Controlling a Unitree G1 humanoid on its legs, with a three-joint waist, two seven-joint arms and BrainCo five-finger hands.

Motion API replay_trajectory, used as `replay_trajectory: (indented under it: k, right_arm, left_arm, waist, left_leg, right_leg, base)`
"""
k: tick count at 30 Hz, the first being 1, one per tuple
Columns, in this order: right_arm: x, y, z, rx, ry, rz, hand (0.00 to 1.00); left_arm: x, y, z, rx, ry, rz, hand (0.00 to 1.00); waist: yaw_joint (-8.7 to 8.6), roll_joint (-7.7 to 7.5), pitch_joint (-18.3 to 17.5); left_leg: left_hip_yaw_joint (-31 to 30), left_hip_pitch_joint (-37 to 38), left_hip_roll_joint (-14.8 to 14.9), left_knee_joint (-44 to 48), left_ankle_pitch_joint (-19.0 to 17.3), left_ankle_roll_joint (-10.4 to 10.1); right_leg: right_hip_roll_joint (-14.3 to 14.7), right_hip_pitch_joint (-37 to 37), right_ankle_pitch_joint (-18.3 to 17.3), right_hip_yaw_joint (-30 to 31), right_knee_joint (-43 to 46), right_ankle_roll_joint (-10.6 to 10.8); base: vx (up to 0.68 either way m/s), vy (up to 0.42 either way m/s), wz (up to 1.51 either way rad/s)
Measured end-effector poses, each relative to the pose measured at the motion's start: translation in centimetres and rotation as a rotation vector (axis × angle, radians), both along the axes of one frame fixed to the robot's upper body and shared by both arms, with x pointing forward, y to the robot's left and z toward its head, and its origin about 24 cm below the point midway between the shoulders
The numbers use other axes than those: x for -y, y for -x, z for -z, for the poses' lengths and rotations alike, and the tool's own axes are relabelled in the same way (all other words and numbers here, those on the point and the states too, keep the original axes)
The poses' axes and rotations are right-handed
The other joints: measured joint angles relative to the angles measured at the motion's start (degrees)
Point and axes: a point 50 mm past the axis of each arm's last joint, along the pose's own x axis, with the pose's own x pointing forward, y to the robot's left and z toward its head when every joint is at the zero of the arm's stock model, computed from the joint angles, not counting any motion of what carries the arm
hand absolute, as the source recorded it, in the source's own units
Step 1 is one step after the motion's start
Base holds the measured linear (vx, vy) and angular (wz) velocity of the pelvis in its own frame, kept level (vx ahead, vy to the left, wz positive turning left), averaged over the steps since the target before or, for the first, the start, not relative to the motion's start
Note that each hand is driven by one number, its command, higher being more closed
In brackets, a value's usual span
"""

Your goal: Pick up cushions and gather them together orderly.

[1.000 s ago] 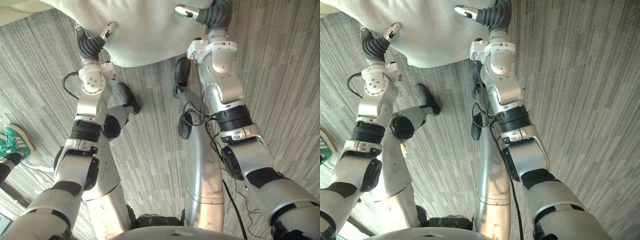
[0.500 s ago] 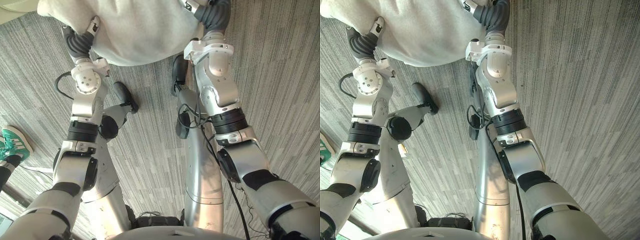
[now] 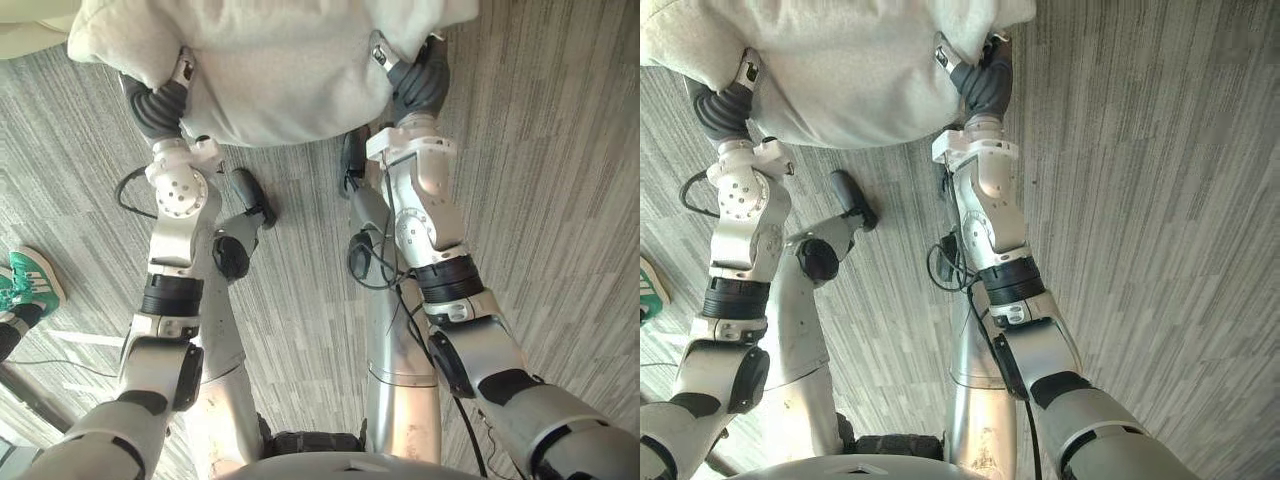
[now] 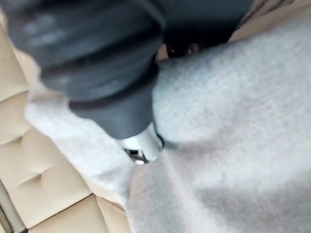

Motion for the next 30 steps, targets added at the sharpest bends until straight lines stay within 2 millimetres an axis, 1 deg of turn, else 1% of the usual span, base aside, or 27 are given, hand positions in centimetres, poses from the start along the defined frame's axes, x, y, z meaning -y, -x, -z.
replay_trajectory:
  k: [2,4,6,7,8,10,11,12,13,14,16,17,18,19,20,21,22,25,26,28,29,30]
  right_arm:
    - [0.0,0.3,0.6,-0.006,0.003,0.004,1.0]
    - [0.3,0.9,1.4,-0.002,0.006,0.014,1.0]
    - [0.4,1.2,2.0,-0.014,-0.001,0.014,1.0]
    - [0.6,1.2,3.2,-0.05,-0.018,0.018,1.0]
    - [0.7,1.3,3.9,-0.072,-0.028,0.024,1.0]
    - [1.0,1.5,6.1,-0.139,-0.04,0.044,1.0]
    - [1.2,1.8,7.6,-0.179,-0.029,0.057,1.0]
    - [1.4,2.1,9.3,-0.231,-0.022,0.065,1.0]
    - [1.4,2.3,10.1,-0.252,-0.014,0.071,1.0]
    - [1.7,3.0,11.4,-0.287,-0.001,0.085,1.0]
    - [1.8,3.7,12.8,-0.33,0.016,0.094,1.0]
    - [1.9,4.4,14.1,-0.37,0.031,0.096,1.0]
    - [2.1,5.9,15.7,-0.418,0.036,0.093,1.0]
    - [2.2,6.7,16.9,-0.46,0.04,0.091,1.0]
    - [2.0,8.2,19.1,-0.527,0.084,0.073,1.0]
    - [2.1,9.0,19.9,-0.557,0.092,0.069,1.0]
    - [2.1,9.4,20.3,-0.569,0.096,0.06,1.0]
    - [2.2,9.7,20.9,-0.595,0.108,0.045,1.0]
    - [2.3,9.8,21.1,-0.603,0.111,0.044,1.0]
    - [2.6,9.7,21.7,-0.625,0.121,0.042,1.0]
    - [2.8,9.6,22.5,-0.656,0.128,0.046,1.0]
    - [2.9,9.7,23.1,-0.686,0.136,0.042,1.0]
  left_arm:
    - [0.1,0.2,0.7,-0.016,0.004,0.001,1.0]
    - [0.3,1.1,1.6,-0.016,0.005,0.01,1.0]
    - [0.4,1.5,2.1,-0.023,0.004,0.017,1.0]
    - [0.7,1.8,3.1,-0.046,0.004,0.032,1.0]
    - [0.9,2.0,3.7,-0.063,0.007,0.042,1.0]
    - [1.3,2.9,5.7,-0.113,0.024,0.064,1.0]
    - [1.4,3.3,7.0,-0.151,0.029,0.073,1.0]
    - [1.5,3.9,8.6,-0.202,0.035,0.08,1.0]
    - [1.5,4.2,9.3,-0.224,0.036,0.084,1.0]
    - [1.7,4.7,10.5,-0.263,0.035,0.1,1.0]
    - [1.7,5.3,11.9,-0.31,0.035,0.111,1.0]
    - [1.7,6.1,13.2,-0.356,0.039,0.116,1.0]
    - [1.6,7.5,15.0,-0.416,0.041,0.134,1.0]
    - [1.5,8.4,16.3,-0.464,0.039,0.142,1.0]
    - [1.0,10.4,18.4,-0.544,0.049,0.142,1.0]
    - [0.8,11.4,18.9,-0.563,0.052,0.15,1.0]
    - [0.8,11.8,19.0,-0.566,0.056,0.155,1.0]
    - [0.6,12.3,19.5,-0.583,0.08,0.172,1.0]
    - [0.6,12.6,19.8,-0.593,0.087,0.18,1.0]
    - [0.6,12.8,20.1,-0.605,0.084,0.197,1.0]
    - [0.7,12.9,20.3,-0.618,0.079,0.212,1.0]
    - [0.7,13.1,20.6,-0.632,0.08,0.215,1.0]
  waist:
    - [-0.09,-0.02,0.0]
    - [-0.07,0.01,-0.1]
    - [-0.04,-0.01,-0.1]
    - [-0.05,-0.02,-0.1]
    - [0.01,-0.01,-0.4]
    - [0.13,-0.01,-0.8]
    - [0.18,0.03,-2.2]
    - [0.22,-0.07,-6.0]
    - [0.21,0.01,-7.3]
    - [0.51,-0.03,-7.5]
    - [0.63,-0.04,-7.5]
    - [0.54,-0.03,-7.5]
    - [0.65,0.08,-8.1]
    - [0.89,0.06,-10.7]
    - [1.78,0.08,-13.6]
    - [1.98,0.21,-16.5]
    - [2.0,0.27,-17.6]
    - [2.03,0.21,-18.2]
    - [2.03,0.24,-18.5]
    - [1.66,0.18,-18.9]
    - [1.49,-0.25,-19.3]
    - [1.58,-0.36,-19.6]
  left_leg:
    - [-0.4,2.3,-0.3,-0.8,0.1,-0.2]
    - [-0.7,5.7,-0.6,-1.8,0.2,-0.3]
    - [-0.8,7.7,-0.7,-2.2,0.1,-0.4]
    - [-0.7,11.1,-1.2,-2.9,0.0,-0.5]
    - [-0.7,12.6,-1.4,-3.4,-0.2,-0.7]
    - [-0.6,18.6,-1.7,-4.8,-1.0,-1.2]
    - [-0.5,21.0,-2.0,-5.8,-1.1,-1.3]
    - [-0.6,21.2,-2.3,-6.7,-1.1,-1.3]
    - [-0.7,21.9,-2.5,-7.3,-1.1,-1.4]
    - [-0.7,26.0,-2.6,-8.4,-1.4,-1.9]
    - [-0.7,30.8,-2.5,-8.7,-2.0,-2.7]
    - [-0.7,35.3,-2.4,-8.8,-2.7,-2.8]
    - [-0.6,42.1,-2.3,-9.5,-4.3,-3.4]
    - [-0.1,45.1,-2.1,-10.8,-4.5,-3.5]
    - [2.7,54.5,-2.4,-15.9,-4.6,-3.7]
    - [3.9,56.6,-2.9,-17.7,-4.6,-3.7]
    - [4.6,58.6,-3.3,-18.9,-4.5,-3.7]
    - [4.8,62.9,-4.8,-20.4,-4.5,-3.7]
    - [3.1,64.2,-6.3,-21.4,-4.5,-3.6]
    - [2.1,65.6,-7.7,-22.6,-4.4,-3.3]
    - [2.1,67.4,-9.1,-25.3,-3.5,-2.3]
    - [2.2,69.7,-10.0,-28.5,-2.8,-2.3]
  right_leg:
    - [0.0,2.5,0.1,-0.2,-0.6,-0.2]
    - [0.0,6.2,-0.1,-0.6,-1.6,-0.3]
    - [0.0,8.4,-0.4,-0.8,-2.1,-0.2]
    - [-0.3,11.6,-0.9,-1.1,-2.3,-0.5]
    - [-0.4,13.0,-1.3,-1.1,-2.5,-0.5]
    - [-0.4,18.7,-2.4,-1.3,-3.5,-0.9]
    - [-0.4,21.0,-2.7,-1.2,-4.2,-0.7]
    - [-0.4,21.2,-2.8,-1.3,-5.1,-0.5]
    - [-0.4,22.0,-2.8,-1.4,-5.8,-0.5]
    - [-0.1,26.1,-3.0,-1.5,-7.0,-0.5]
    - [0.1,30.7,-4.0,-1.6,-6.9,-0.4]
    - [0.2,34.8,-5.0,-1.6,-6.5,0.1]
    - [0.8,41.6,-6.4,-1.6,-7.3,0.4]
    - [1.3,44.8,-6.2,-1.5,-9.7,0.5]
    - [2.4,54.1,-4.0,0.2,-17.5,0.9]
    - [2.8,56.6,-2.6,1.1,-21.0,1.4]
    - [2.8,58.6,-1.4,1.8,-23.0,1.6]
    - [2.4,62.3,-0.7,3.4,-25.3,2.2]
    - [1.9,63.4,-0.6,4.0,-25.4,2.4]
    - [1.1,64.5,-0.9,4.2,-25.6,2.9]
    - [0.2,66.1,-1.4,4.0,-27.3,3.1]
    - [-0.3,68.8,-1.9,3.4,-30.5,2.2]
  base:
    - [-0.01,-0.046,0.07]
    - [-0.01,-0.057,0.04]
    - [-0.02,-0.042,0.03]
    - [-0.02,-0.045,0.05]
    - [-0.02,-0.056,0.08]
    - [0.01,-0.049,0.02]
    - [0.03,-0.042,0.0]
    - [0.04,-0.034,0.02]
    - [0.1,-0.039,-0.04]
    - [0.11,-0.027,-0.09]
    - [0.12,-0.018,-0.09]
    - [0.22,0.009,-0.11]
    - [0.25,0.032,-0.17]
    - [0.3,0.079,-0.48]
    - [0.26,0.098,-0.57]
    - [0.25,0.107,-0.59]
    - [0.15,0.082,-0.29]
    - [0.07,0.096,-0.23]
    - [0.04,0.105,-0.18]
    - [0.0,0.097,0.02]
    - [-0.02,0.072,0.16]
    - [0.01,0.053,0.13]
